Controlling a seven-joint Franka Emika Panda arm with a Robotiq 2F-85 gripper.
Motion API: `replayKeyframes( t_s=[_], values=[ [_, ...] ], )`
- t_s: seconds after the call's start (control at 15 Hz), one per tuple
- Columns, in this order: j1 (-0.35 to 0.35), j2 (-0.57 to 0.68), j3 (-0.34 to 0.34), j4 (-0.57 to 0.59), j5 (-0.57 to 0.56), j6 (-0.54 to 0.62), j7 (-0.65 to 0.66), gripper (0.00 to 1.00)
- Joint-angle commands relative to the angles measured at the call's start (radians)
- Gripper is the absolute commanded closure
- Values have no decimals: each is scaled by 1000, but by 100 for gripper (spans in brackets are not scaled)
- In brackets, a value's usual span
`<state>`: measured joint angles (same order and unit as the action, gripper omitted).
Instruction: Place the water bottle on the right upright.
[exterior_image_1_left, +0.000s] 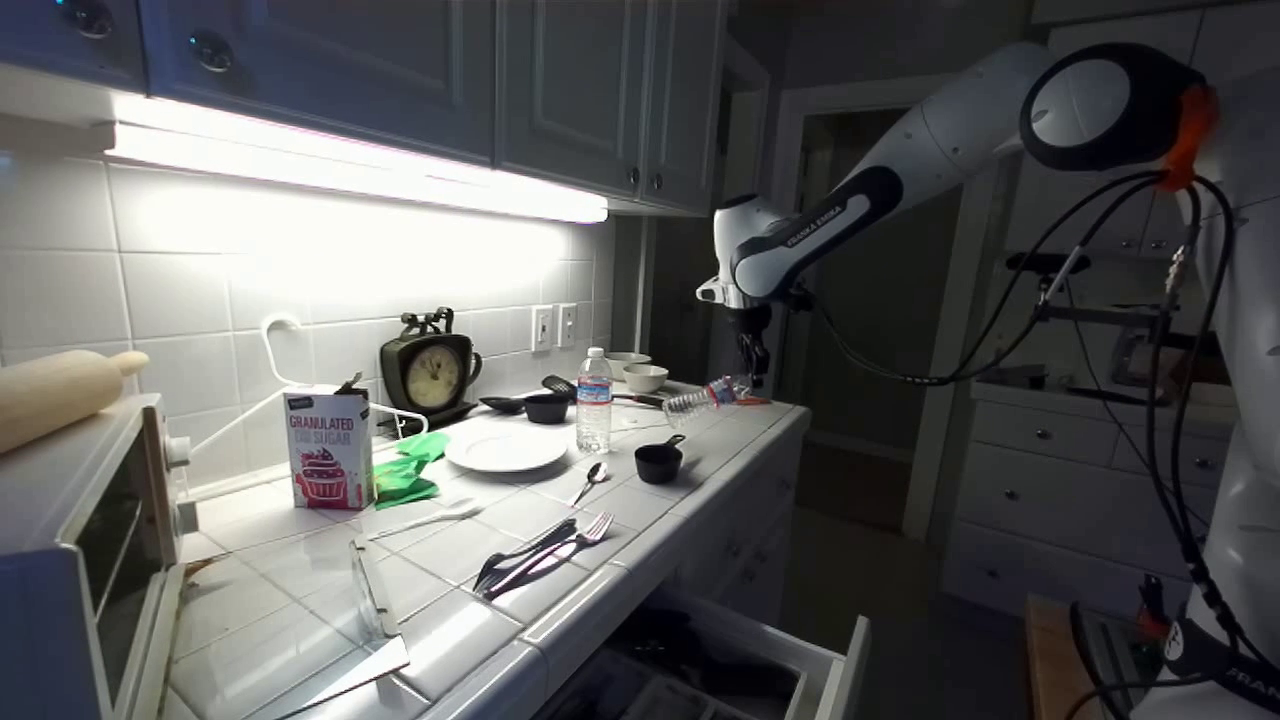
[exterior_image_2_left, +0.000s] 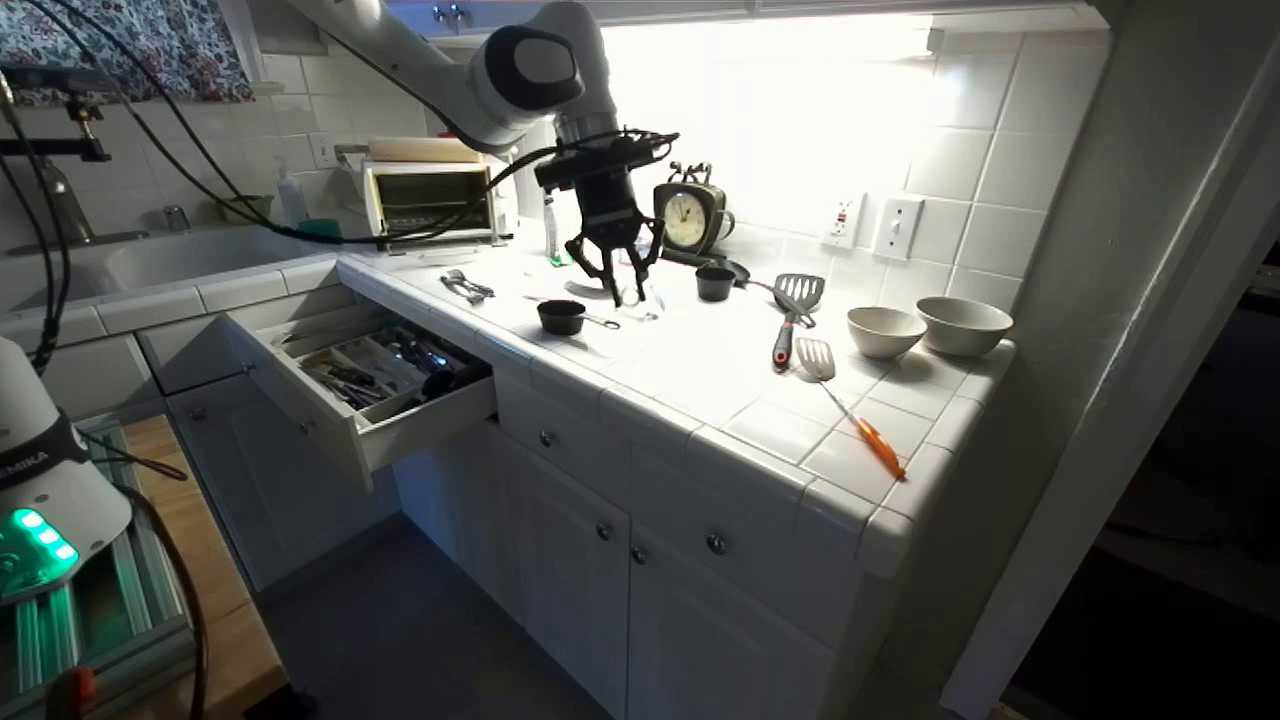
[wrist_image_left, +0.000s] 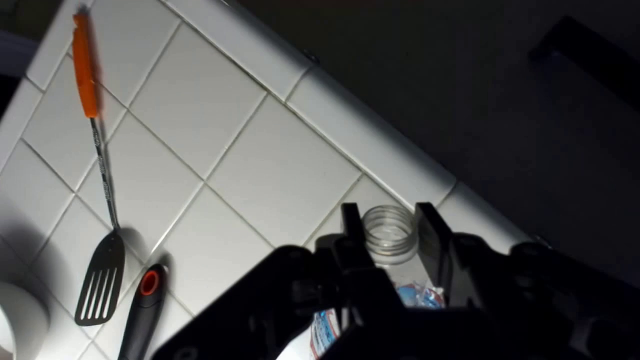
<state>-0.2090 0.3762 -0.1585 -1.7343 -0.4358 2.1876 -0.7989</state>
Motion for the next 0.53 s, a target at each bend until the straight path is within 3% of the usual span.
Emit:
replayKeyframes(
  t_s=[0.0,0.47],
  values=[
    [39,13,-16,48,-145,-93,-30,92],
    [54,23,6,52,-317,-105,-186,92]
  ],
)
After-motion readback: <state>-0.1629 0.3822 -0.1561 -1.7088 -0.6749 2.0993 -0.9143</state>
